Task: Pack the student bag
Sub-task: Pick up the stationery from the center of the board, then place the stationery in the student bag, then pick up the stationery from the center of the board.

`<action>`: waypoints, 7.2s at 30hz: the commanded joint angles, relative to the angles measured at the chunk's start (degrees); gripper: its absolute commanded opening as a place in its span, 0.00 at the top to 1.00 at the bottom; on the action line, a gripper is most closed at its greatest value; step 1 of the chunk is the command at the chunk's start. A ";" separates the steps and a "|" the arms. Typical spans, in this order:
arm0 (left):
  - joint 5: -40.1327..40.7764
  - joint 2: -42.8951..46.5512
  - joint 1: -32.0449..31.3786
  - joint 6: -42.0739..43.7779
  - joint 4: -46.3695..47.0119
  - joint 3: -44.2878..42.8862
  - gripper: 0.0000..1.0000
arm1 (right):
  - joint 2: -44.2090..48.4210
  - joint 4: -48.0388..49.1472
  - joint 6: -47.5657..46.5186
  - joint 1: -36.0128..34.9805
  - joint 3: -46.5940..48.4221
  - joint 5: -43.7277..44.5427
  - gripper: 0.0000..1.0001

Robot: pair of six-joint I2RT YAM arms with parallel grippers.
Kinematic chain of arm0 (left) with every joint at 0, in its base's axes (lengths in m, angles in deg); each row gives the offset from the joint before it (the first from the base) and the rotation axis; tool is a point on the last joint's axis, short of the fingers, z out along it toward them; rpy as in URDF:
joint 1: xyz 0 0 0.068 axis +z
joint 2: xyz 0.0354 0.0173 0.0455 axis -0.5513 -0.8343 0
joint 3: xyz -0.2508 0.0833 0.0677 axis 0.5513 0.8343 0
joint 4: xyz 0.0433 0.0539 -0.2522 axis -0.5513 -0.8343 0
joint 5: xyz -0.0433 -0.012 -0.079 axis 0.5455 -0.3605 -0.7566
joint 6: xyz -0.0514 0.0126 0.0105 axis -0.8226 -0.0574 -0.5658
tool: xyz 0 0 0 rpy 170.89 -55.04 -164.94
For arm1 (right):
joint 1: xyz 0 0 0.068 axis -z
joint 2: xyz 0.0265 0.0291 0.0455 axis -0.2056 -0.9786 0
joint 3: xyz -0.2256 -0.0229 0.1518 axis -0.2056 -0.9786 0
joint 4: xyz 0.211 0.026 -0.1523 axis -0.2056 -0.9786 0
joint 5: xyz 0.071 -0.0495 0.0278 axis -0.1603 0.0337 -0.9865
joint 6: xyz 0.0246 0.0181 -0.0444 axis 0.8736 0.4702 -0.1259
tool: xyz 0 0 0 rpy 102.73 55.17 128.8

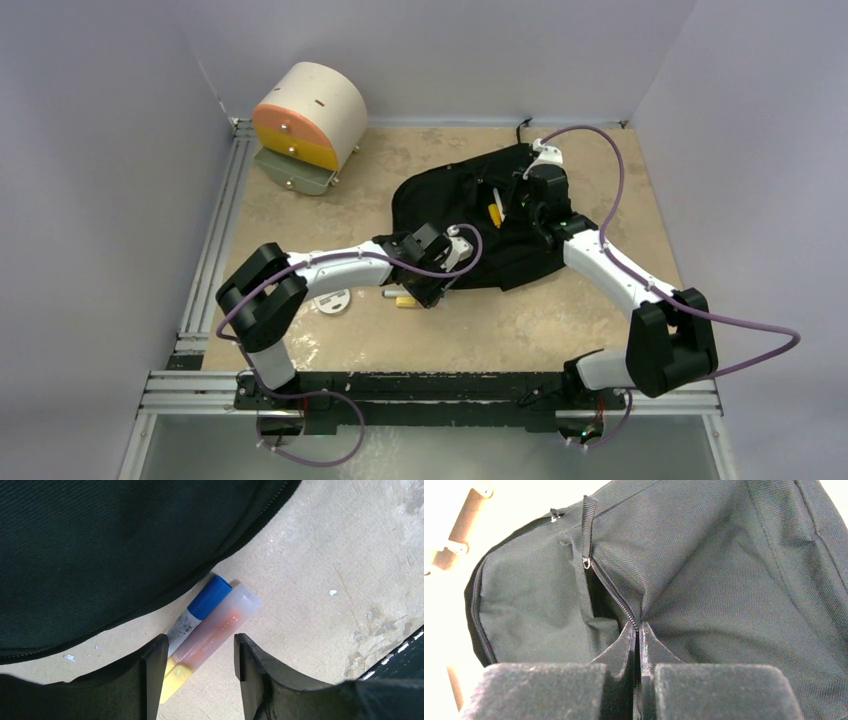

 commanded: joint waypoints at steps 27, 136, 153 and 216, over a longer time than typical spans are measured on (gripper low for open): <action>2.76 3.90 -5.90 -2.78 -6.05 -4.15 0.51 | 0.36 3.01 1.29 -0.05 1.32 -3.22 1.00; -20.45 -21.96 10.69 -25.04 1.31 -42.86 1.00 | 1.00 1.60 2.23 -0.05 1.16 -4.83 1.00; -26.22 -28.45 15.16 -36.39 5.23 -48.90 1.00 | 0.62 1.97 2.13 -0.05 0.82 -5.37 1.00; -20.37 2.25 15.32 -23.27 15.40 -15.20 0.54 | 0.96 1.58 1.92 -0.05 0.54 -4.11 1.00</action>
